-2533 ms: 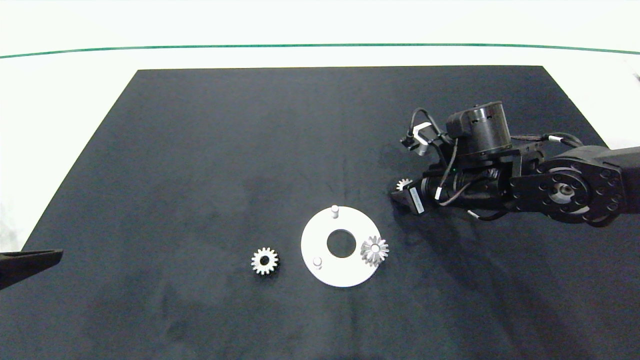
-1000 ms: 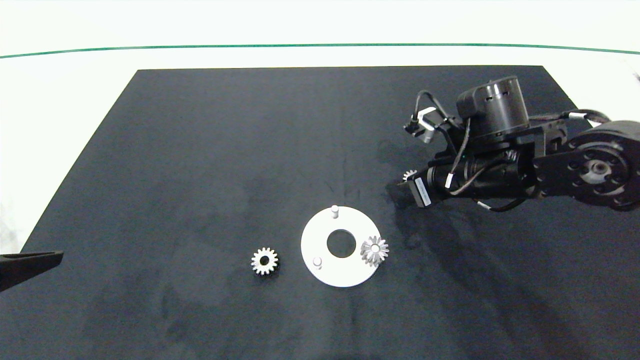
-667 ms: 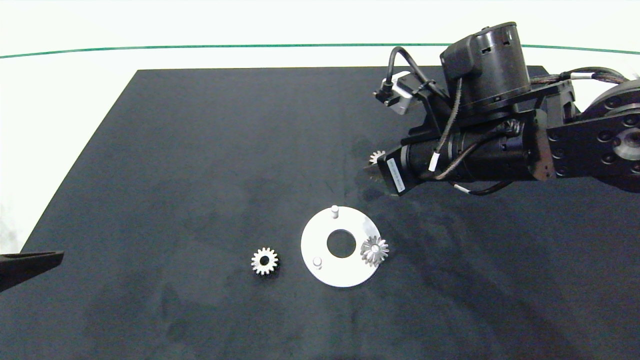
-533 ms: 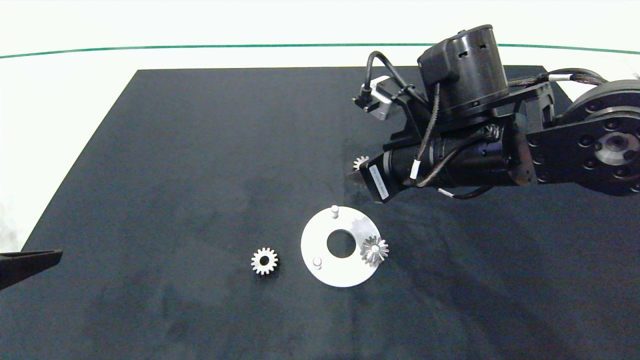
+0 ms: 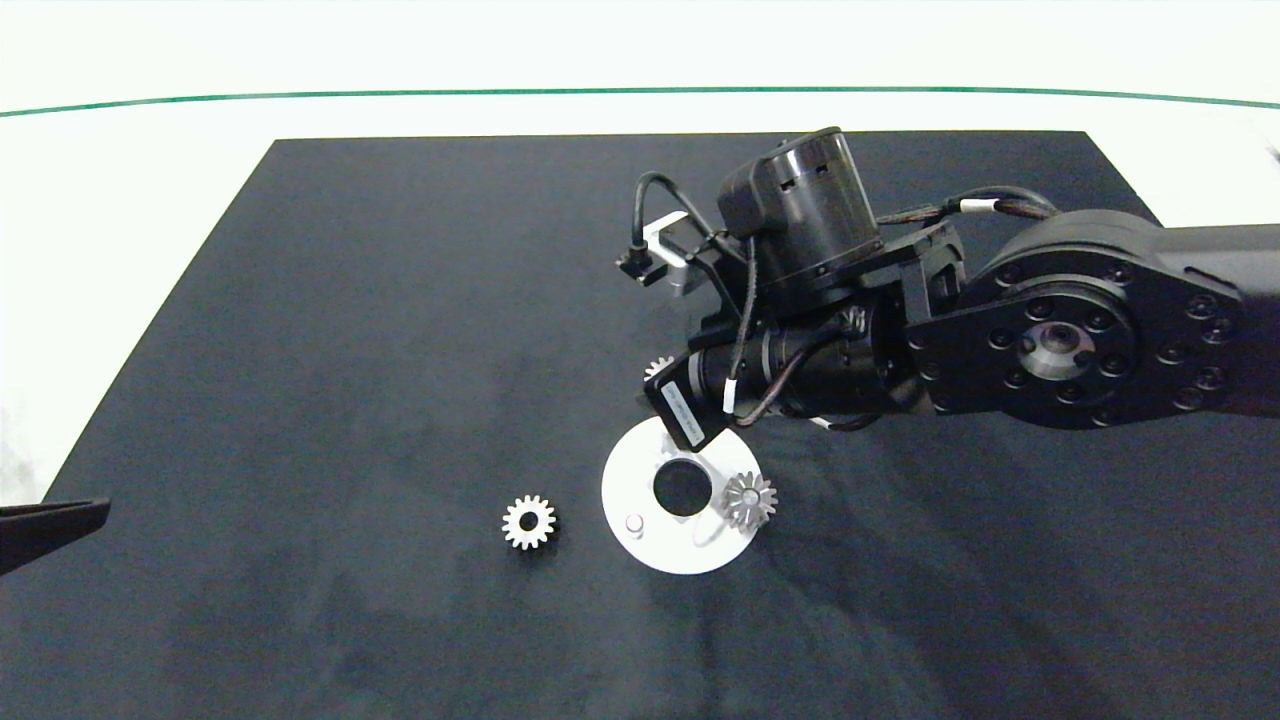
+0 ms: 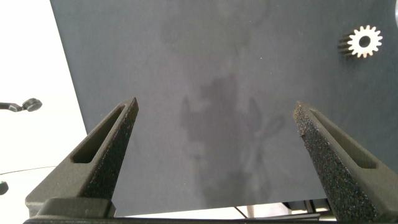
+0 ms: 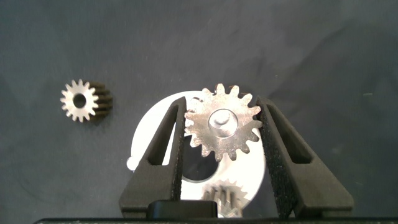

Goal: Install three planetary gears onto the carrier pins

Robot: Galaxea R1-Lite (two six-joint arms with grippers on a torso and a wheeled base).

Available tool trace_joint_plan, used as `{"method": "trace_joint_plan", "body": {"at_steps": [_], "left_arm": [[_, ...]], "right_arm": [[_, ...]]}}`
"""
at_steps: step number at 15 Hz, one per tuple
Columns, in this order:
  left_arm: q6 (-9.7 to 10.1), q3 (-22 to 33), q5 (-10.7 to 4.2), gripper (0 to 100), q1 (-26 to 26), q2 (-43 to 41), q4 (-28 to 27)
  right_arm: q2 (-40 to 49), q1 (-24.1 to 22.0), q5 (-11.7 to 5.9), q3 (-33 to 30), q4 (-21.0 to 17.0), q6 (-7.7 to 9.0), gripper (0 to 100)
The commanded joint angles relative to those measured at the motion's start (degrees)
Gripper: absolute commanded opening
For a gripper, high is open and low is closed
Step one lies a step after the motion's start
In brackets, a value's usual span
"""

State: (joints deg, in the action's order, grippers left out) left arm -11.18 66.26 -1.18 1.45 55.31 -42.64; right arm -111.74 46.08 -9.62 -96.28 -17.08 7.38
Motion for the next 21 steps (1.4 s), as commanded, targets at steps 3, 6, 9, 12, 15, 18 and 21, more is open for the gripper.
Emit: {"method": "trace_joint_plan", "body": {"at_steps": [3, 6, 9, 12, 15, 18, 21], "left_arm": [[-0.07, 0.1, -0.05, 100, -0.1, -0.4, -0.2], [-0.25, -0.2, -0.22, 100, -0.1, -0.6, -0.2], [-0.25, -0.1, -0.31, 100, -0.1, -0.6, -0.2], [-0.25, -0.1, -0.31, 100, -0.1, -0.6, -0.2], [-0.25, -0.1, -0.22, 100, 0.1, -1.0, -0.2], [-0.25, -0.1, -0.22, 100, 0.1, -1.0, -0.2], [-0.25, -0.1, -0.22, 100, 0.1, -1.0, -0.2]], "right_arm": [[-1.5, 0.1, -0.4, 0.4, 0.0, 0.18, 16], [-2.7, -0.1, -2.77, 0.4, 0.2, 0.18, 16], [-3.1, -0.1, -3.65, 0.2, 0.2, 0.27, 16], [-3.1, -0.1, -3.48, 0.0, 0.3, 0.18, 16], [-3.1, -0.1, -3.39, 0.1, 0.2, 0.1, 16], [-3.2, -0.1, -3.48, 0.3, 0.2, 0.18, 16], [-3.8, -0.1, -3.57, 0.2, 0.2, 0.18, 16]]}}
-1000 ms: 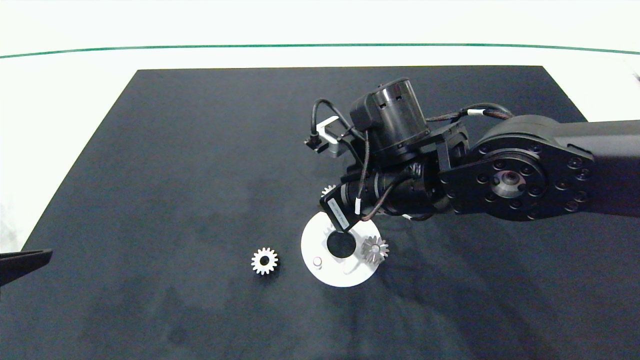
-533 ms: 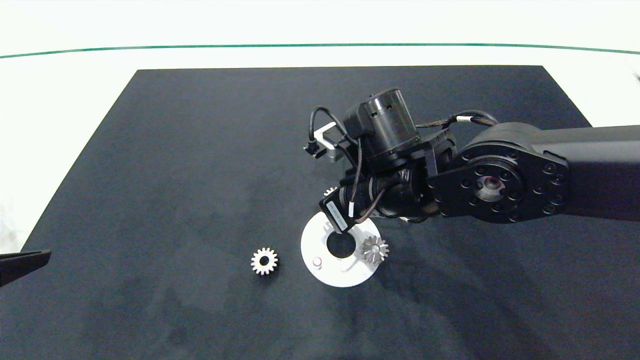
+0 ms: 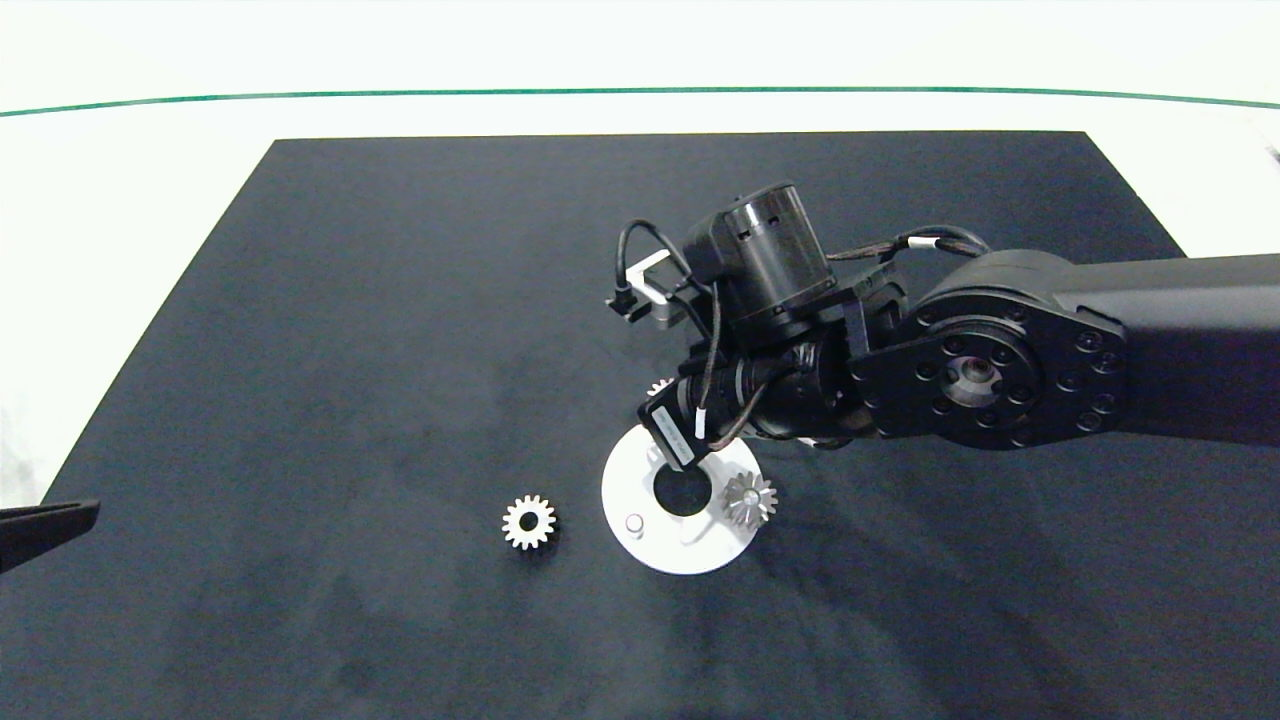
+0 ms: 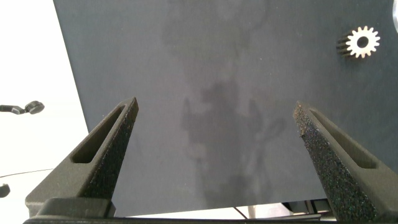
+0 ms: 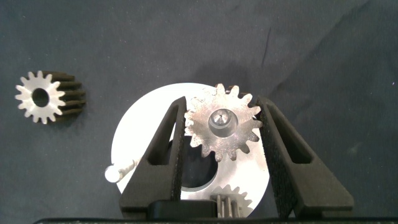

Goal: Install three planetary gears onto the carrier pins

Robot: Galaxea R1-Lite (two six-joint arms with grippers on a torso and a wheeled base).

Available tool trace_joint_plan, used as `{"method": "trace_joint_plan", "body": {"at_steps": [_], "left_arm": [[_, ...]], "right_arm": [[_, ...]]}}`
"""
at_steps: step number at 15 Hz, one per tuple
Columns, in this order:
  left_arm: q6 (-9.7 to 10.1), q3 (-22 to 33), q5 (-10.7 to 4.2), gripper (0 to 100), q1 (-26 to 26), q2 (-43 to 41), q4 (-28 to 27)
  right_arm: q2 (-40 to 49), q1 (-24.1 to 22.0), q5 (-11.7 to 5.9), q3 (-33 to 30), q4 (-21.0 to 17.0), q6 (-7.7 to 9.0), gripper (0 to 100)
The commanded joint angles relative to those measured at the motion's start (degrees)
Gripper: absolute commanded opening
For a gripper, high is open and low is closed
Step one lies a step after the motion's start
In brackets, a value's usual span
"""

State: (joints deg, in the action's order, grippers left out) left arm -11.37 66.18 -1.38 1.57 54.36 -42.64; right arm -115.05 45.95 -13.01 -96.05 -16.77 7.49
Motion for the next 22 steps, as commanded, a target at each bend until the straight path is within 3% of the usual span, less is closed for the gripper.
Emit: {"method": "trace_joint_plan", "body": {"at_steps": [1, 17, 18, 20, 22], "left_arm": [[-0.05, 0.0, -0.03, 100, 0.0, 0.0, -0.2], [-0.05, 0.2, -0.03, 100, -0.1, -0.2, -0.2], [-0.05, 0.2, -0.03, 100, -0.2, -0.3, -0.2], [-0.05, 0.2, -0.03, 100, -0.2, -0.3, -0.2], [-0.05, 0.2, -0.03, 100, -0.2, -0.3, -0.2]], "right_arm": [[-0.5, 0.0, -0.18, 0.0, 0.0, 0.07, 16], [-0.5, 0.1, -0.7, 0.5, -0.2, 0.25, 16], [-0.4, 0.1, -0.88, 0.9, -0.2, 0.6, 100], [-0.3, 0.0, -2.11, 1.5, -0.2, 1.39, 100], [0.0, 0.0, -2.11, 1.8, -0.1, 1.39, 100]]}}
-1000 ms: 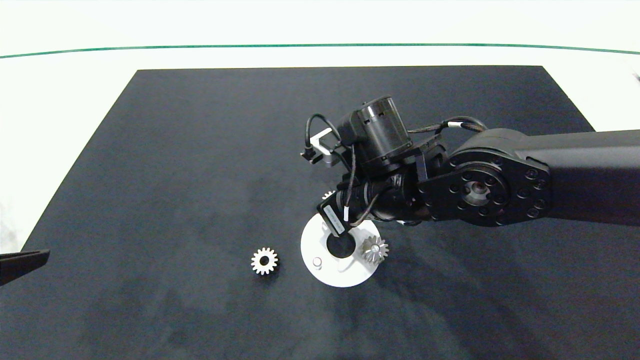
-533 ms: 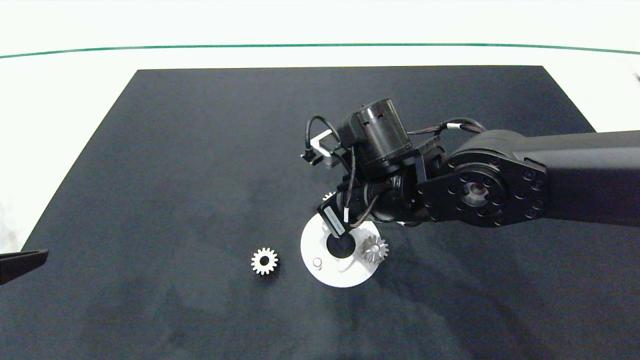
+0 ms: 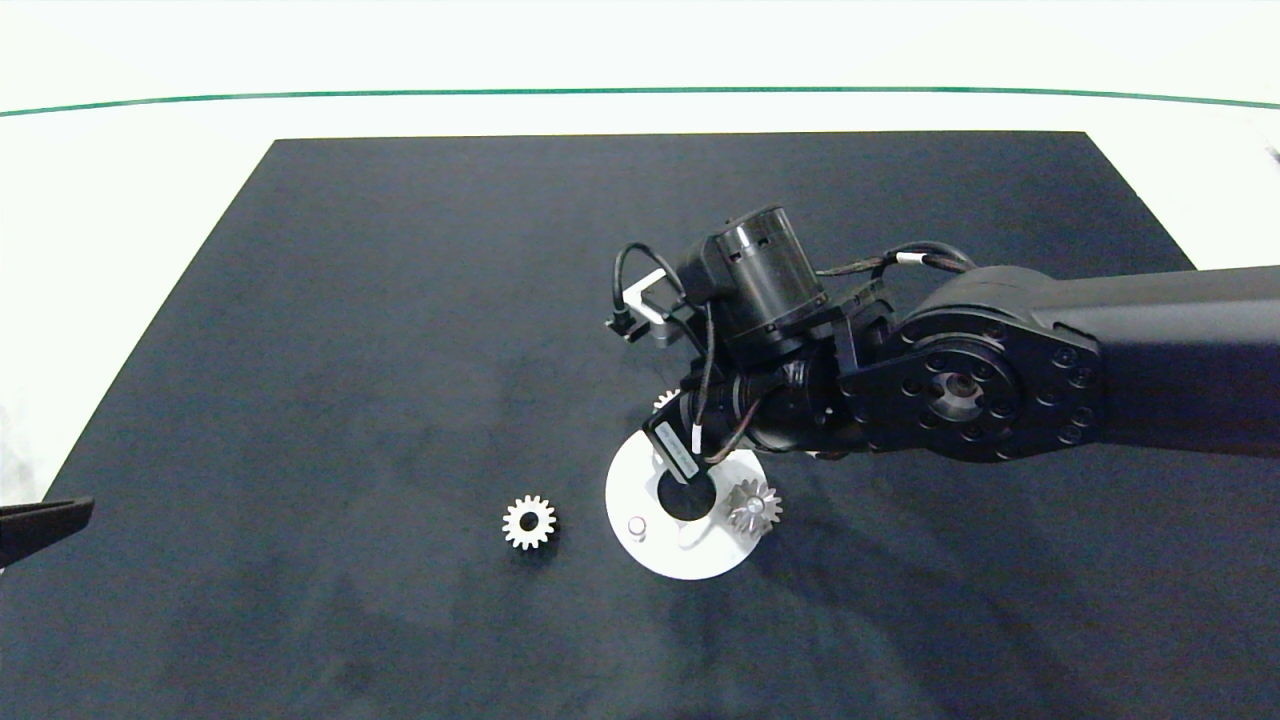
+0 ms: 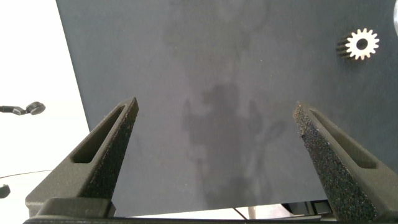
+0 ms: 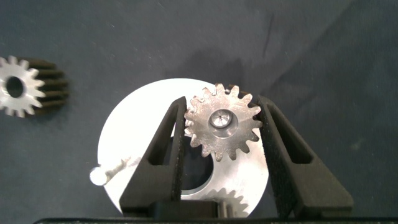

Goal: Install three planetary gears onto the carrier pins

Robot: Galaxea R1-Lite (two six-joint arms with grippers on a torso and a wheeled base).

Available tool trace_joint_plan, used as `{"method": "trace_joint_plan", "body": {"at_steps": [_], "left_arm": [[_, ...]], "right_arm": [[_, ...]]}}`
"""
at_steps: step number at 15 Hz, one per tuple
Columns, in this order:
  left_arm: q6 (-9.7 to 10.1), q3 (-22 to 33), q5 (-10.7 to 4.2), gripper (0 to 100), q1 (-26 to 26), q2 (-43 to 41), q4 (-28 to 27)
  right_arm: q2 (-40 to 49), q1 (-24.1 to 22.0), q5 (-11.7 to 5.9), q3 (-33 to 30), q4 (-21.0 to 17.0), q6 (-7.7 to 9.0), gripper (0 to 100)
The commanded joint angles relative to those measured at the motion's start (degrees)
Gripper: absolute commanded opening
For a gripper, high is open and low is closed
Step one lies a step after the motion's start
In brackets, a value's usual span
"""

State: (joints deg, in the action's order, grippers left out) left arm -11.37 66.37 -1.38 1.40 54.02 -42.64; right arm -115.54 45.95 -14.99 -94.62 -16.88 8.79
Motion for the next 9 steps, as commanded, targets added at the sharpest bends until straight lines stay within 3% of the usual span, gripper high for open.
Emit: {"method": "trace_joint_plan", "body": {"at_steps": [1, 4, 6, 8, 9], "left_arm": [[-0.05, 0.0, -0.03, 100, 0.0, 0.0, -0.2], [-0.05, 0.0, -0.03, 100, 0.1, 0.1, -0.2], [0.12, -0.1, 0.06, 100, 0.2, 0.8, -0.1], [0.91, -0.5, 0.5, 100, 0.2, 2.3, 1.0], [2.23, -0.8, 0.76, 100, 0.6, 2.7, 1.3]], "right_arm": [[0.5, -0.1, -0.12, 0.5, 0.0, 0.09, 100], [1.1, -0.2, -0.12, 1.1, 0.1, 0.0, 100], [6.9, -0.5, -0.3, 4.2, 0.0, -0.09, 100], [17.0, -0.9, -0.74, 11.7, -0.2, -0.35, 100], [22.4, -0.9, -1.62, 16.9, -0.1, -0.18, 100]]}}
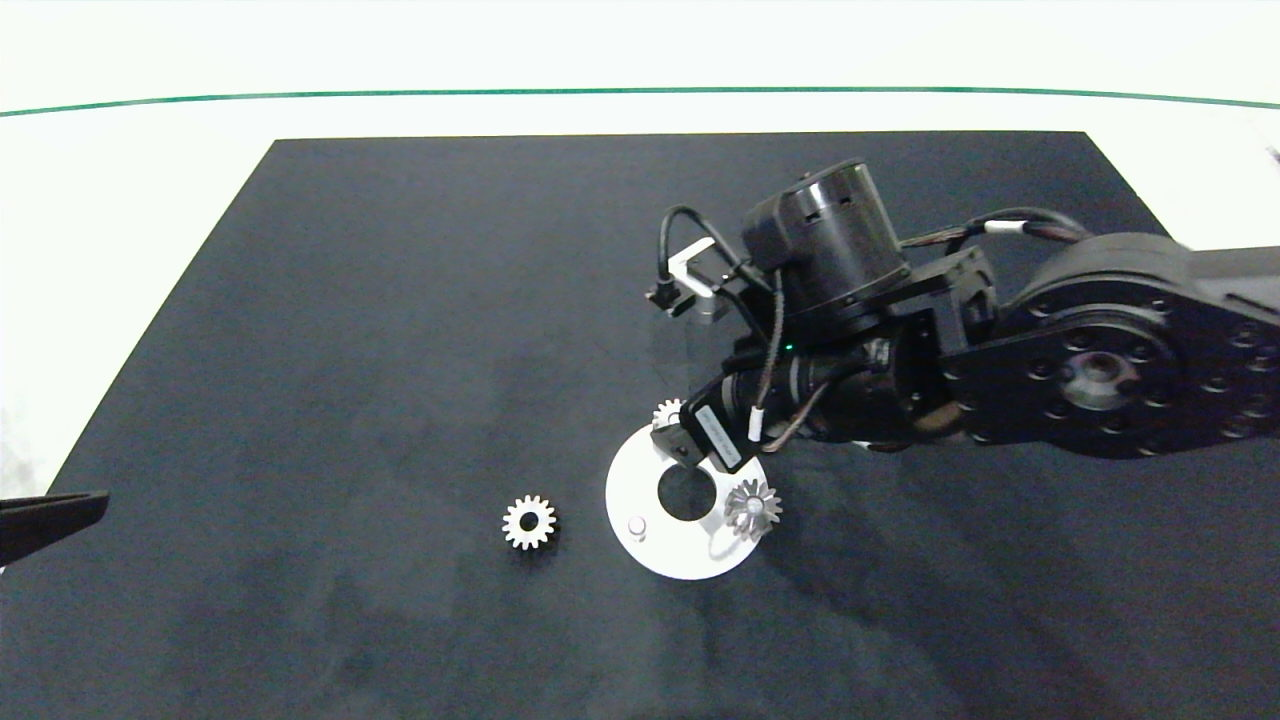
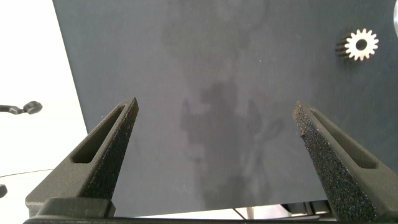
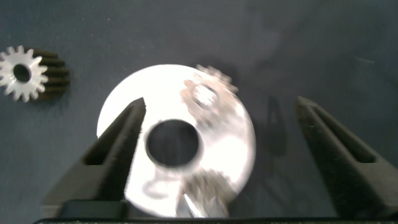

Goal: Install three planetary gears onto the carrier pins

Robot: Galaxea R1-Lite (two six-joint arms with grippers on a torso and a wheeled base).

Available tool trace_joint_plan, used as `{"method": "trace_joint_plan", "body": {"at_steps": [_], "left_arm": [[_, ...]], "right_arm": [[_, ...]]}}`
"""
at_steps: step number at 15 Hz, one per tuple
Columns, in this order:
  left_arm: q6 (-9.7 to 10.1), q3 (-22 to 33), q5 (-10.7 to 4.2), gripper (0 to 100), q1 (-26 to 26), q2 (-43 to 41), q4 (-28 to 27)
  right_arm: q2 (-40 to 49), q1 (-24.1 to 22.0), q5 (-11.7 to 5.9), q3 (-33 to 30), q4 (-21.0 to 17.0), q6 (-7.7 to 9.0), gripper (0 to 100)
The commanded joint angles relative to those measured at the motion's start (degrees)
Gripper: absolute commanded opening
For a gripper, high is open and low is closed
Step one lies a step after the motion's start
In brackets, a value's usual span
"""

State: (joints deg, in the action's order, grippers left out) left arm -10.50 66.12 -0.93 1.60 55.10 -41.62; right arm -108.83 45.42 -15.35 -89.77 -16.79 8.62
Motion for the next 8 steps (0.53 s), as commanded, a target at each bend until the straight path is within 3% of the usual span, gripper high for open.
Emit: {"method": "trace_joint_plan", "body": {"at_steps": [1, 3, 6, 8], "left_arm": [[2.32, -0.7, 0.66, 100, 2.0, 2.6, 0.7], [2.32, -0.9, 0.49, 100, 8.9, 4.0, 7.2], [1.62, -6.5, 0.66, 100, 15.7, 7.1, 11.5], [1.44, -11.0, 0.4, 100, 18.2, 10.8, 18.8]], "right_arm": [[21.1, -0.4, -3.37, 17.6, 0.1, -0.09, 100], [30.2, -0.5, -6.54, 27.4, 1.0, -0.09, 100], [42.1, -2.2, -7.06, 34.9, 4.1, 0.43, 100], [46.0, -4.8, -7.06, 33.0, 4.2, 1.66, 100]]}}
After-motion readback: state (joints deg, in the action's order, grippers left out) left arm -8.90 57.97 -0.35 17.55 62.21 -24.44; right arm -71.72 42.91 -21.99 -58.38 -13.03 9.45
